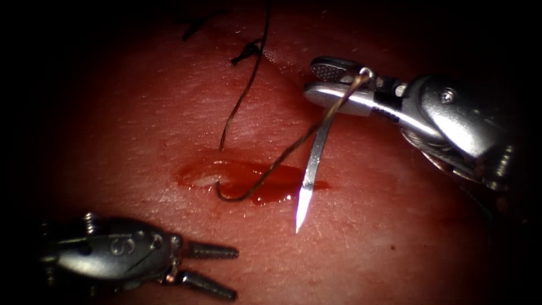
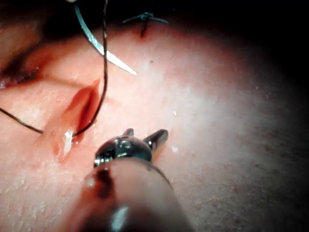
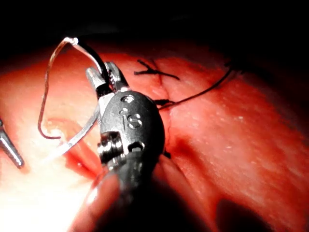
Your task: Wound Closure
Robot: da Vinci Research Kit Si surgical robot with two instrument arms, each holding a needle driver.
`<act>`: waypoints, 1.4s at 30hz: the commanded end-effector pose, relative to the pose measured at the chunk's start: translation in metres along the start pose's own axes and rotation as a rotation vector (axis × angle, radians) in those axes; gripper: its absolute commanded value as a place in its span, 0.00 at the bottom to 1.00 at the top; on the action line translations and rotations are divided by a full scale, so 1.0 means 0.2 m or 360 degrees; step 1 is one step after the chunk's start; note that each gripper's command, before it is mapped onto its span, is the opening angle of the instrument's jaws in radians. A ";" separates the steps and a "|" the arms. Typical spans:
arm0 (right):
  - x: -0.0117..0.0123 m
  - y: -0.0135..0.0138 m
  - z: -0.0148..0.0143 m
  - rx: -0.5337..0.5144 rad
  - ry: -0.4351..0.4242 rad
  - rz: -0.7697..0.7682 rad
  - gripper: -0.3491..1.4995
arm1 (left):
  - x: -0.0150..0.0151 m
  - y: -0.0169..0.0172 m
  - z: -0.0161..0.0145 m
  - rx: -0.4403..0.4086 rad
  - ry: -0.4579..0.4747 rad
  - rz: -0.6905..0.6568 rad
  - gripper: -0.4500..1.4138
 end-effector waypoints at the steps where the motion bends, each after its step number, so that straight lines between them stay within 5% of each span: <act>1: -0.001 0.001 0.004 -0.0001 0.0004 -0.0002 0.00 | 0.000 0.003 0.003 -0.0025 0.0016 0.0000 0.33; 5: -0.002 -0.002 0.005 -0.0003 0.0010 -0.0011 0.00 | -0.003 0.013 0.001 -0.0156 0.0030 -0.0003 0.19; 6: -0.003 -0.004 0.007 -0.0003 0.0007 -0.0017 0.00 | -0.005 0.018 0.001 -0.0209 0.0029 0.0010 0.00; 14: -0.010 -0.010 0.014 -0.0006 -0.0008 -0.0046 0.00 | -0.007 0.035 0.000 -0.0327 0.0053 0.0027 0.00; 27: -0.017 -0.010 0.032 0.0022 -0.0017 -0.0069 0.00 | 0.000 0.062 -0.002 -0.0525 0.0483 0.0029 0.00; 36: -0.017 -0.008 0.036 0.0053 0.0001 -0.0140 0.00 | 0.008 0.061 0.003 -0.0496 0.0935 0.0115 0.00; 40: -0.018 -0.005 0.038 0.0039 0.0010 -0.0216 0.00 | 0.008 0.058 0.003 -0.0413 0.1010 0.0092 0.00; 42: -0.020 -0.004 0.040 0.0033 0.0011 -0.0257 0.00 | 0.008 0.057 0.003 -0.0374 0.1032 0.0083 0.08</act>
